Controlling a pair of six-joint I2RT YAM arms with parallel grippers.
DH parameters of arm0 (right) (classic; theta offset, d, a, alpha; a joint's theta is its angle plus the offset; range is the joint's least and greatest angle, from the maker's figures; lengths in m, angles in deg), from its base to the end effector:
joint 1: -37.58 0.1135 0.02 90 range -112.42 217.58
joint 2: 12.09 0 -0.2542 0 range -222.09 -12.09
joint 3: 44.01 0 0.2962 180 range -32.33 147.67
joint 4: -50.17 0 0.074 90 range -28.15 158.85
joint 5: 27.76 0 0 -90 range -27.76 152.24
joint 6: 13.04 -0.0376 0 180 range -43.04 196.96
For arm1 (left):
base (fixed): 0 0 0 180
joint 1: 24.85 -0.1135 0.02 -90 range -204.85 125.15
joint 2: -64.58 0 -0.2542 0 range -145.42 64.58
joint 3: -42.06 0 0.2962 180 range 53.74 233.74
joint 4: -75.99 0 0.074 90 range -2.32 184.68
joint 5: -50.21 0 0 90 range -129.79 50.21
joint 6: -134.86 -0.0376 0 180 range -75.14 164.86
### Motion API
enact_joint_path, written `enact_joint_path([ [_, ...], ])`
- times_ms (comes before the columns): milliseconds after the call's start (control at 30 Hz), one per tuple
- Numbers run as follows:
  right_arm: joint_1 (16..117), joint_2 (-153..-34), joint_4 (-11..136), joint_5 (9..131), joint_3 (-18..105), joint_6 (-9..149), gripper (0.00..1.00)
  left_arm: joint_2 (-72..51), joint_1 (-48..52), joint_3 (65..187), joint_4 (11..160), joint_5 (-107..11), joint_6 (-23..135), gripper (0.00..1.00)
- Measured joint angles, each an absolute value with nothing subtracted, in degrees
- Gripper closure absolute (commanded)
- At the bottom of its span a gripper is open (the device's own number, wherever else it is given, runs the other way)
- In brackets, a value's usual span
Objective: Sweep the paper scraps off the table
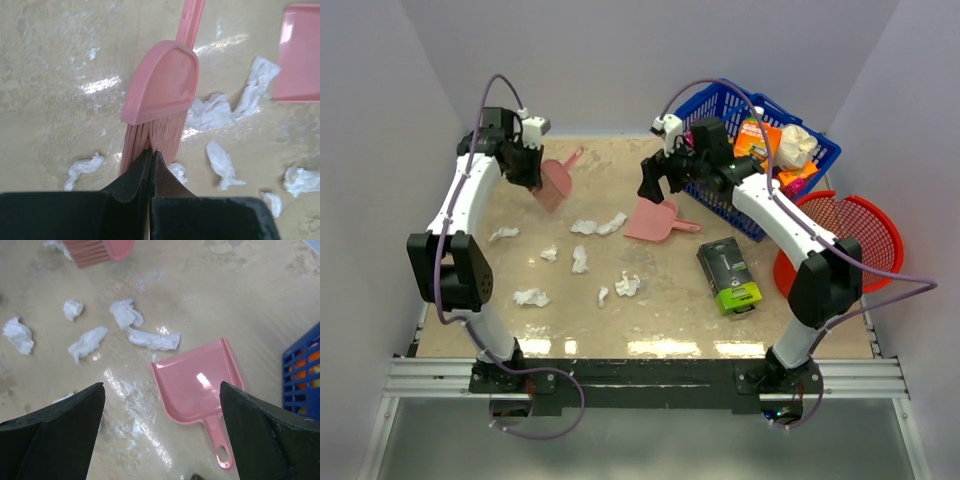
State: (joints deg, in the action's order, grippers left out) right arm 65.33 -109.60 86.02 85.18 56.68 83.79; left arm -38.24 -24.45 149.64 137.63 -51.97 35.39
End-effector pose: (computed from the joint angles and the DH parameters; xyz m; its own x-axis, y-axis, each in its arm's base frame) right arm 0.3829 0.2180 0.3233 -0.3888 -0.3283 -0.8608 -0.7709 0.6276 0.1088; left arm 0.4320 -0.0109 0.2932 -0.8060 0.1665 -0.5680 0.2582 0.9624 -0.0844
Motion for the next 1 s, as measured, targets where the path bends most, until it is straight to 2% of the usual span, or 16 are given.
enact_joint_path([
  [200,65.3,-114.5,83.1,89.5,63.0,76.2,0.02,-36.2,-24.5,152.9,135.9,-63.3,39.4,1.0],
  [333,65.3,-115.7,79.0,93.7,63.2,70.0,0.02,-35.9,-24.5,154.2,132.9,-72.7,42.8,1.0],
  [533,65.5,-119.0,65.4,100.1,62.9,55.6,0.02,-34.5,-24.5,153.7,125.4,-86.4,51.3,1.0],
  [733,66.2,-123.5,60.8,102.0,64.3,49.6,0.03,-32.5,-24.5,150.7,117.2,-96.1,59.8,1.0],
  [833,66.5,-124.3,59.0,102.6,64.3,47.2,0.16,-31.5,-24.5,148.2,113.7,-99.5,63.5,1.0],
  [933,66.9,-124.3,55.8,104.0,64.4,45.4,0.37,-30.8,-24.5,145.6,111.4,-101.4,66.0,1.0],
  [967,67.1,-124.3,54.8,104.4,64.4,45.0,0.57,-30.7,-24.5,144.9,111.0,-101.7,66.5,1.0],
  [1000,67.2,-124.3,53.9,104.9,64.5,44.8,0.7,-30.7,-24.5,144.4,110.8,-101.8,66.9,1.0],
])
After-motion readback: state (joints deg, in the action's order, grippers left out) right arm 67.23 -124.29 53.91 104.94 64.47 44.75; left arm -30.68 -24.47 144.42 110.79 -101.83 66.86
